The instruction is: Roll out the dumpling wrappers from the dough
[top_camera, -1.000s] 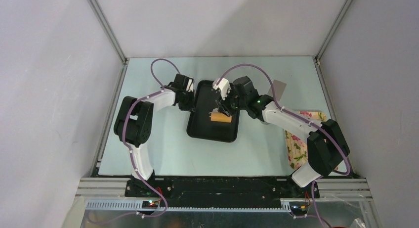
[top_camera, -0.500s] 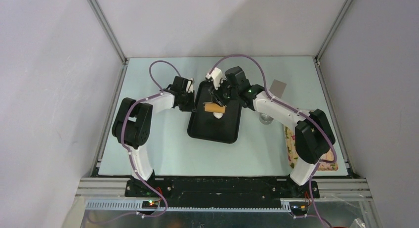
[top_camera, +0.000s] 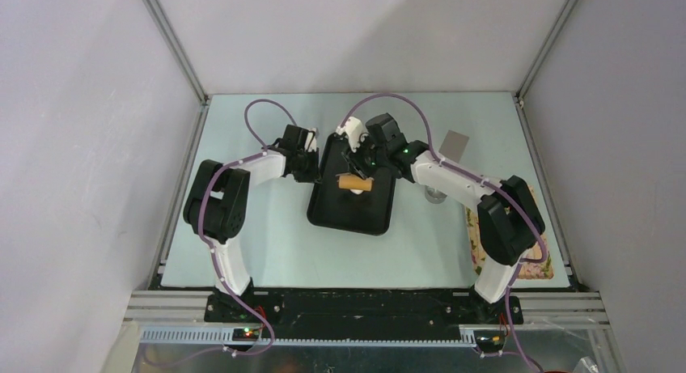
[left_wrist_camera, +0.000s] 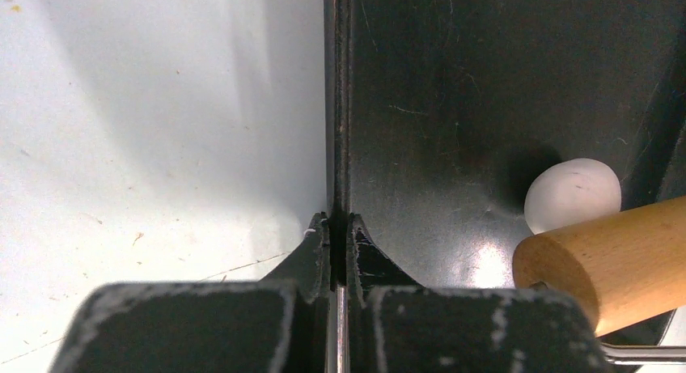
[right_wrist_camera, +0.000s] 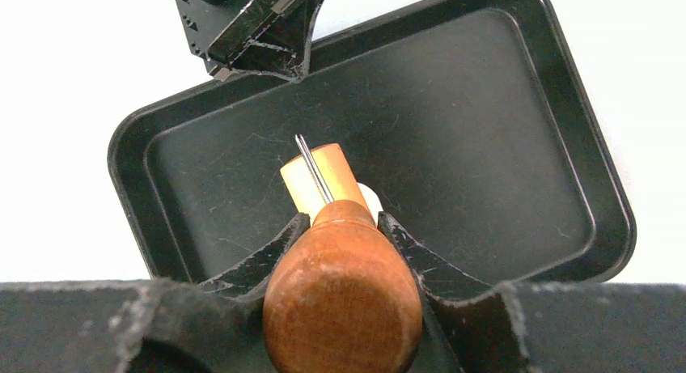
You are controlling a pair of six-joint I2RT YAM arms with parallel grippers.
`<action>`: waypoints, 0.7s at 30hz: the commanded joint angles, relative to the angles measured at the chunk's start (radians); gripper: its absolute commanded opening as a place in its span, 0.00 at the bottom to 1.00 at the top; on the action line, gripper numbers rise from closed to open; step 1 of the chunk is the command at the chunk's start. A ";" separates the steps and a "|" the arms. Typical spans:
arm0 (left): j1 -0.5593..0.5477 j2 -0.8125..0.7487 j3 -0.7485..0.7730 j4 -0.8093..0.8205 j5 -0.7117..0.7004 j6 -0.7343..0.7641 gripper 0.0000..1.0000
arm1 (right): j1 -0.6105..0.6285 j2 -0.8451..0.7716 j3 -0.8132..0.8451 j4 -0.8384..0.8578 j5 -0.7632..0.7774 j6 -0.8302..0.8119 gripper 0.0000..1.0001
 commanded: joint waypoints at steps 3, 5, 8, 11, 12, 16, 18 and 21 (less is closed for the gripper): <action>-0.026 0.061 -0.048 -0.103 0.027 0.009 0.00 | 0.021 0.014 -0.045 0.071 0.068 -0.052 0.00; -0.026 0.060 -0.049 -0.104 0.027 0.011 0.00 | 0.021 0.014 -0.061 0.085 0.069 -0.057 0.00; -0.027 0.060 -0.049 -0.104 0.028 0.010 0.00 | 0.022 -0.007 -0.083 0.091 0.071 -0.064 0.00; -0.026 0.060 -0.049 -0.102 0.028 0.010 0.00 | 0.030 -0.029 -0.122 0.111 0.090 -0.085 0.00; -0.026 0.060 -0.049 -0.102 0.029 0.010 0.00 | 0.031 -0.038 -0.131 0.119 0.094 -0.087 0.00; -0.026 0.062 -0.049 -0.103 0.031 0.013 0.00 | 0.030 -0.046 -0.164 0.145 0.099 -0.078 0.00; -0.026 0.061 -0.048 -0.104 0.031 0.012 0.00 | 0.031 -0.047 -0.170 0.140 0.094 -0.074 0.00; -0.027 0.061 -0.048 -0.102 0.031 0.012 0.00 | 0.034 -0.050 -0.189 0.145 0.086 -0.074 0.00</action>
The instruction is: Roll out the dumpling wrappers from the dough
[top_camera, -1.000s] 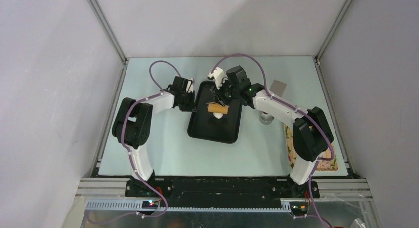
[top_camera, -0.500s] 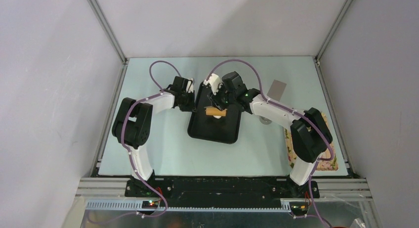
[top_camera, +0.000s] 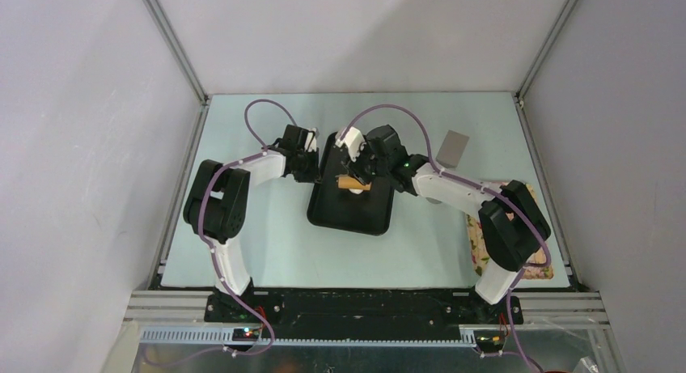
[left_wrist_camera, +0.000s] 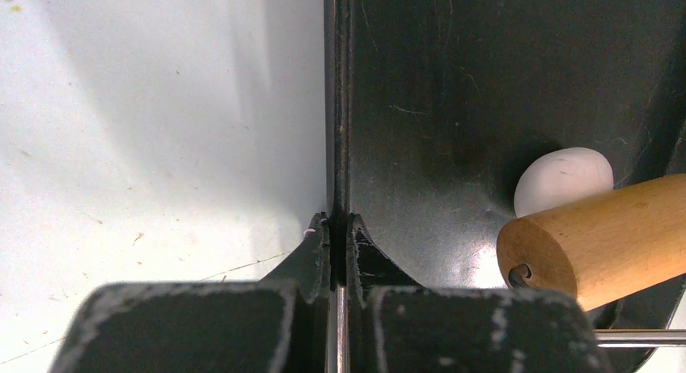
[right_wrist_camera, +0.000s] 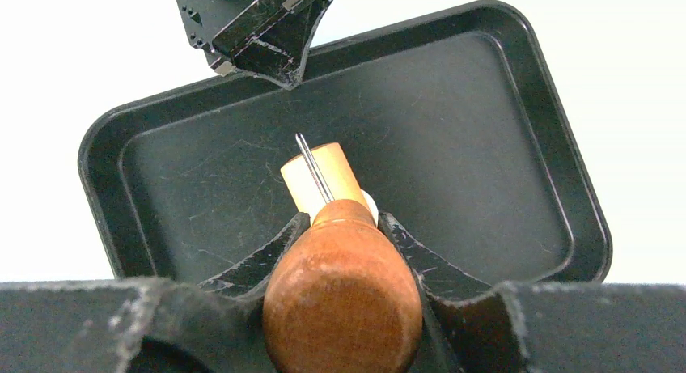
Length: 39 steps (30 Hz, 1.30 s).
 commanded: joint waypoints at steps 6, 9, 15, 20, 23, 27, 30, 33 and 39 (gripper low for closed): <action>-0.026 0.060 -0.048 -0.102 0.035 0.014 0.00 | 0.000 0.005 -0.049 -0.068 -0.024 -0.019 0.00; -0.026 0.060 -0.048 -0.102 0.035 0.014 0.00 | 0.001 0.005 -0.049 -0.088 -0.055 -0.019 0.00; -0.026 0.060 -0.048 -0.101 0.035 0.013 0.00 | 0.002 0.024 -0.049 -0.096 -0.032 -0.034 0.00; -0.026 0.059 -0.048 -0.102 0.035 0.014 0.00 | 0.004 0.023 -0.049 -0.089 -0.024 -0.037 0.00; -0.027 0.059 -0.049 -0.102 0.034 0.013 0.00 | 0.004 0.017 -0.049 -0.086 -0.031 -0.034 0.00; -0.026 0.058 -0.049 -0.102 0.036 0.014 0.00 | -0.007 -0.035 -0.042 -0.071 -0.102 0.013 0.00; -0.027 0.058 -0.049 -0.102 0.035 0.014 0.00 | -0.030 -0.077 -0.001 -0.097 -0.154 0.083 0.00; -0.026 0.058 -0.049 -0.102 0.035 0.013 0.00 | -0.063 -0.104 0.017 -0.095 -0.209 0.146 0.00; -0.026 0.058 -0.049 -0.102 0.035 0.013 0.00 | -0.104 -0.126 0.021 -0.078 -0.237 0.213 0.00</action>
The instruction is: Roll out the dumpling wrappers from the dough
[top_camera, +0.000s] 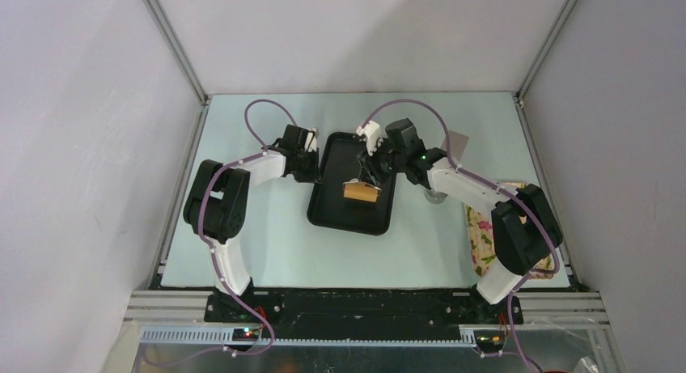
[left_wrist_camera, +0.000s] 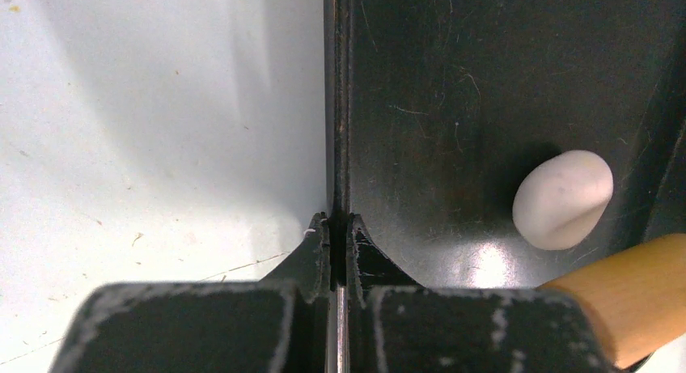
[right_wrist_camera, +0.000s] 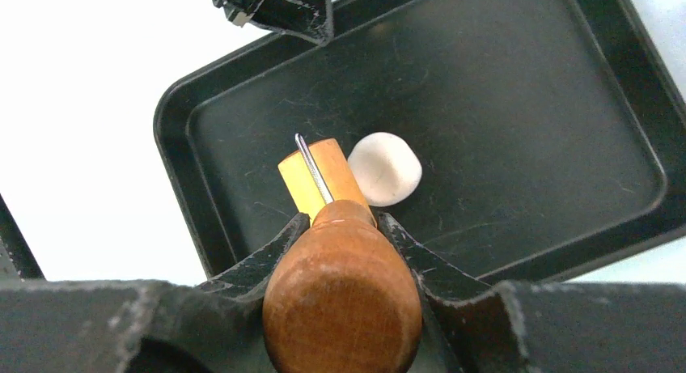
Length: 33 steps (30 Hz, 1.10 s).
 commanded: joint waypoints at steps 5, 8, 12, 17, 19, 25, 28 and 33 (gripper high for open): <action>-0.026 0.058 -0.049 -0.102 0.035 0.013 0.00 | -0.019 -0.094 0.045 0.060 -0.082 0.100 0.00; -0.026 0.059 -0.049 -0.102 0.034 0.014 0.00 | 0.012 -0.094 0.045 0.073 0.052 0.072 0.00; -0.026 0.058 -0.048 -0.102 0.034 0.014 0.00 | 0.066 -0.043 0.045 0.101 0.225 0.013 0.00; -0.027 0.060 -0.048 -0.101 0.036 0.015 0.00 | 0.103 0.014 0.045 0.113 0.296 -0.023 0.00; -0.027 0.059 -0.048 -0.101 0.036 0.014 0.00 | 0.110 0.031 0.045 0.122 0.326 -0.034 0.00; -0.027 0.060 -0.047 -0.102 0.037 0.014 0.00 | 0.100 0.020 0.045 0.140 0.298 -0.013 0.00; -0.026 0.060 -0.047 -0.102 0.038 0.015 0.00 | 0.091 -0.007 0.055 0.113 0.229 0.002 0.00; -0.026 0.060 -0.046 -0.102 0.038 0.014 0.00 | 0.050 -0.046 0.112 0.041 0.101 0.086 0.00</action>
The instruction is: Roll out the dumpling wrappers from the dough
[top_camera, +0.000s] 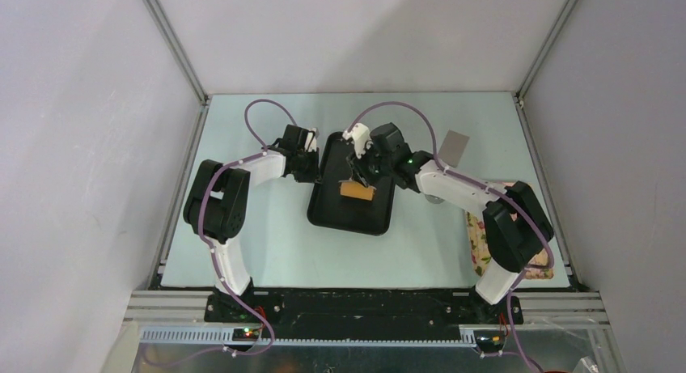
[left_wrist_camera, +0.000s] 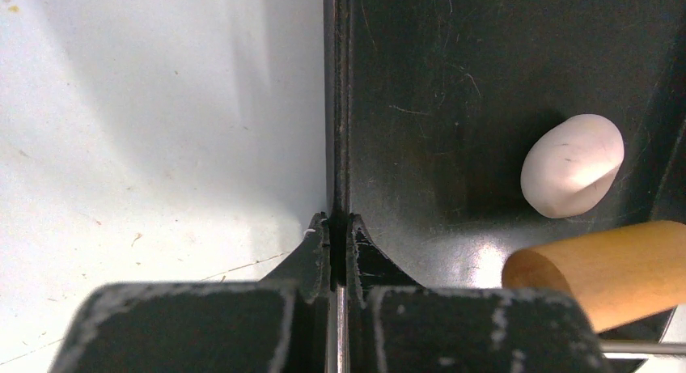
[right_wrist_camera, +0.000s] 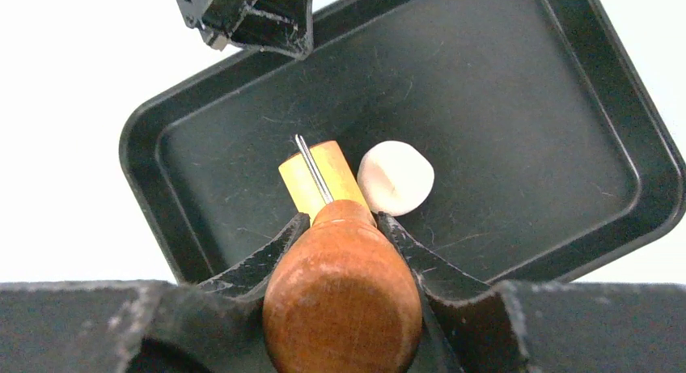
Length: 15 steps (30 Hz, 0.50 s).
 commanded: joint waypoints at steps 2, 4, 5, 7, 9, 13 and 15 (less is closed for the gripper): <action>-0.026 0.060 -0.046 -0.103 0.036 0.014 0.00 | -0.038 -0.095 0.090 0.016 -0.099 0.080 0.00; -0.026 0.060 -0.047 -0.103 0.036 0.014 0.00 | -0.046 -0.096 0.090 0.026 -0.081 0.091 0.00; -0.026 0.060 -0.046 -0.104 0.036 0.014 0.00 | -0.051 -0.093 0.089 0.036 -0.069 0.094 0.00; -0.027 0.060 -0.046 -0.104 0.035 0.015 0.00 | -0.046 -0.077 0.090 0.055 -0.007 0.084 0.00; -0.026 0.059 -0.046 -0.104 0.036 0.015 0.00 | -0.034 -0.051 0.090 0.073 0.055 0.070 0.00; -0.026 0.061 -0.046 -0.103 0.036 0.016 0.00 | -0.008 -0.001 0.089 0.088 0.111 0.039 0.00; -0.026 0.061 -0.046 -0.104 0.036 0.016 0.00 | 0.006 0.015 0.089 0.093 0.143 0.022 0.00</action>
